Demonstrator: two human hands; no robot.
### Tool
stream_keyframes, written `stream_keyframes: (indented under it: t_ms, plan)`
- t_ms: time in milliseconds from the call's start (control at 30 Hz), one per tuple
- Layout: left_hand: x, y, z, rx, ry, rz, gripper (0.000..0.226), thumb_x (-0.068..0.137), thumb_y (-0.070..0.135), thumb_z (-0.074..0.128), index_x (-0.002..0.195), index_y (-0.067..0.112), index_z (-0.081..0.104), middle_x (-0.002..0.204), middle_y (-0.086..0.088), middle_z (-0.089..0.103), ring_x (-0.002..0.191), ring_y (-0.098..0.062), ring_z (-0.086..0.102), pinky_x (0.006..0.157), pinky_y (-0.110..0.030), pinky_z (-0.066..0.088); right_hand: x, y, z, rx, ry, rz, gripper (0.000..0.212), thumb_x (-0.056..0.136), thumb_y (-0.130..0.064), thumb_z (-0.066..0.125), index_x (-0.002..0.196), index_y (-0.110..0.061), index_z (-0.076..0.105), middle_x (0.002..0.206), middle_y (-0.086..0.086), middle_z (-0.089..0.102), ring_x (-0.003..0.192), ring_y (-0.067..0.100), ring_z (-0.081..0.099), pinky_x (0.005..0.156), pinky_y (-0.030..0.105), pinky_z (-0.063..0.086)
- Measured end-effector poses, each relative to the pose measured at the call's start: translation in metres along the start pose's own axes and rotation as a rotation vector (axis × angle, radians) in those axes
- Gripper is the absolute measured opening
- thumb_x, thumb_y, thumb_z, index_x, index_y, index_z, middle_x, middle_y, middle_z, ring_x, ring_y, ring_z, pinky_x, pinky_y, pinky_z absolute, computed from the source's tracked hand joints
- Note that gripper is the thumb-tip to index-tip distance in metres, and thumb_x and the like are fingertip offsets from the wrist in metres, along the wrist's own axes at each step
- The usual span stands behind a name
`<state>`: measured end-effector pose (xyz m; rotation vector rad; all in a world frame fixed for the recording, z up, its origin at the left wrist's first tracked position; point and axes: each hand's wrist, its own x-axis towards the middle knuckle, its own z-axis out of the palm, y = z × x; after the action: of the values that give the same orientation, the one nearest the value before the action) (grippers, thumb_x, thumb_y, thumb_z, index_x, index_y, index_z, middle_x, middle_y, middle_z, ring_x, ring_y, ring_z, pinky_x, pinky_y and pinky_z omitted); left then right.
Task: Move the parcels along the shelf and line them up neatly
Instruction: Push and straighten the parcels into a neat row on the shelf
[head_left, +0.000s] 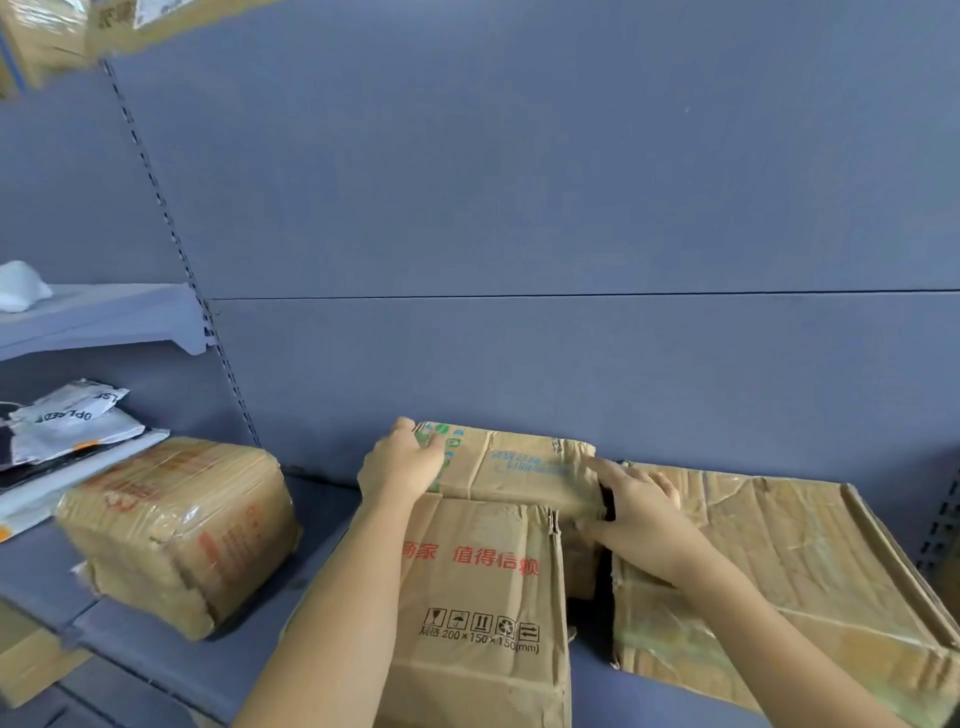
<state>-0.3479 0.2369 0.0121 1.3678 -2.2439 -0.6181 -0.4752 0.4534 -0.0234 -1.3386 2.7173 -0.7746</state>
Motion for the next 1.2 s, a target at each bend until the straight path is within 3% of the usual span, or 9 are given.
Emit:
stream_keyframes:
  t_ms: [100, 200, 333, 467, 600, 700, 867, 1067, 1200]
  plan:
    - [-0.005, 0.001, -0.012, -0.259, 0.187, 0.022, 0.042, 0.093, 0.042, 0.047, 0.128, 0.02, 0.051, 0.125, 0.0, 0.062, 0.116, -0.025, 0.054, 0.089, -0.034, 0.04, -0.003, 0.005, -0.002, 0.323, 0.099, -0.024, 0.061, 0.087, -0.025, 0.066, 0.142, -0.027, 0.038, 0.116, -0.001, 0.063, 0.115, 0.02, 0.054, 0.101, 0.026, 0.037]
    - [-0.015, 0.007, -0.022, -0.609, 0.313, 0.131, 0.033, 0.09, 0.041, 0.052, 0.117, 0.023, 0.059, 0.112, 0.004, 0.067, 0.109, -0.018, 0.06, 0.088, -0.031, 0.044, -0.009, 0.003, -0.006, 0.63, 0.25, -0.062, 0.055, 0.091, -0.024, 0.064, 0.14, -0.033, 0.04, 0.125, -0.006, 0.06, 0.107, 0.006, 0.054, 0.086, 0.005, 0.039]
    - [-0.025, 0.018, -0.043, -1.438, 0.283, 0.168, 0.016, 0.092, 0.025, 0.047, 0.1, 0.021, 0.06, 0.104, -0.011, 0.068, 0.101, -0.02, 0.067, 0.084, -0.031, 0.051, -0.022, -0.005, -0.016, 0.936, 0.375, -0.266, 0.056, 0.094, -0.039, 0.055, 0.141, -0.049, 0.026, 0.147, -0.034, 0.032, 0.138, -0.008, 0.028, 0.11, 0.022, 0.03]
    - [-0.028, 0.013, -0.053, -1.74, 0.113, 0.183, 0.035, 0.095, 0.006, 0.029, 0.113, 0.016, 0.058, 0.101, -0.014, 0.072, 0.099, -0.025, 0.068, 0.082, -0.036, 0.052, -0.031, -0.009, -0.018, 0.993, 0.372, -0.387, 0.086, 0.085, -0.028, 0.062, 0.144, -0.054, 0.004, 0.151, -0.039, 0.013, 0.143, -0.005, 0.018, 0.117, 0.03, 0.026]
    - [-0.024, 0.01, -0.053, -1.689, 0.047, 0.183, 0.046, 0.092, -0.012, 0.036, 0.115, 0.022, 0.057, 0.113, -0.007, 0.068, 0.097, -0.018, 0.07, 0.074, -0.034, 0.057, -0.025, -0.005, -0.02, 1.003, 0.382, -0.316, 0.087, 0.084, -0.015, 0.065, 0.148, -0.044, 0.014, 0.152, -0.03, 0.027, 0.139, 0.002, 0.034, 0.112, 0.037, 0.036]
    - [-0.017, 0.009, -0.048, -1.593, 0.031, 0.201, 0.047, 0.092, -0.014, 0.039, 0.12, 0.02, 0.053, 0.128, -0.004, 0.059, 0.104, -0.011, 0.066, 0.077, -0.029, 0.055, -0.023, -0.003, -0.019, 1.043, 0.425, -0.269, 0.074, 0.088, -0.007, 0.066, 0.146, -0.034, 0.029, 0.147, -0.013, 0.043, 0.12, -0.005, 0.053, 0.096, 0.02, 0.046]
    - [-0.02, 0.013, -0.037, -1.189, -0.342, -0.05, 0.034, 0.094, 0.052, 0.042, 0.113, 0.028, 0.057, 0.125, -0.003, 0.058, 0.119, -0.029, 0.05, 0.099, -0.055, 0.039, -0.024, 0.002, -0.02, 1.235, 0.562, -0.253, 0.047, 0.09, -0.028, 0.05, 0.135, -0.033, 0.042, 0.14, -0.013, 0.05, 0.13, 0.01, 0.047, 0.104, 0.033, 0.038]
    - [-0.023, 0.014, -0.036, -1.394, -0.592, 0.016, 0.04, 0.089, 0.05, 0.045, 0.115, 0.025, 0.061, 0.114, -0.008, 0.068, 0.115, -0.031, 0.058, 0.089, -0.056, 0.046, -0.024, 0.004, -0.02, 1.285, 0.661, -0.157, 0.046, 0.076, -0.073, 0.057, 0.113, -0.047, 0.047, 0.132, -0.007, 0.048, 0.121, 0.016, 0.048, 0.104, 0.051, 0.036]
    - [-0.029, 0.014, -0.037, -1.533, -0.652, 0.079, 0.039, 0.081, 0.042, 0.057, 0.112, 0.02, 0.063, 0.119, -0.013, 0.065, 0.119, -0.032, 0.055, 0.101, -0.062, 0.037, -0.026, 0.003, -0.022, 1.266, 0.73, -0.161, 0.038, 0.082, -0.066, 0.054, 0.114, -0.046, 0.049, 0.132, -0.007, 0.048, 0.129, 0.021, 0.045, 0.108, 0.052, 0.032]
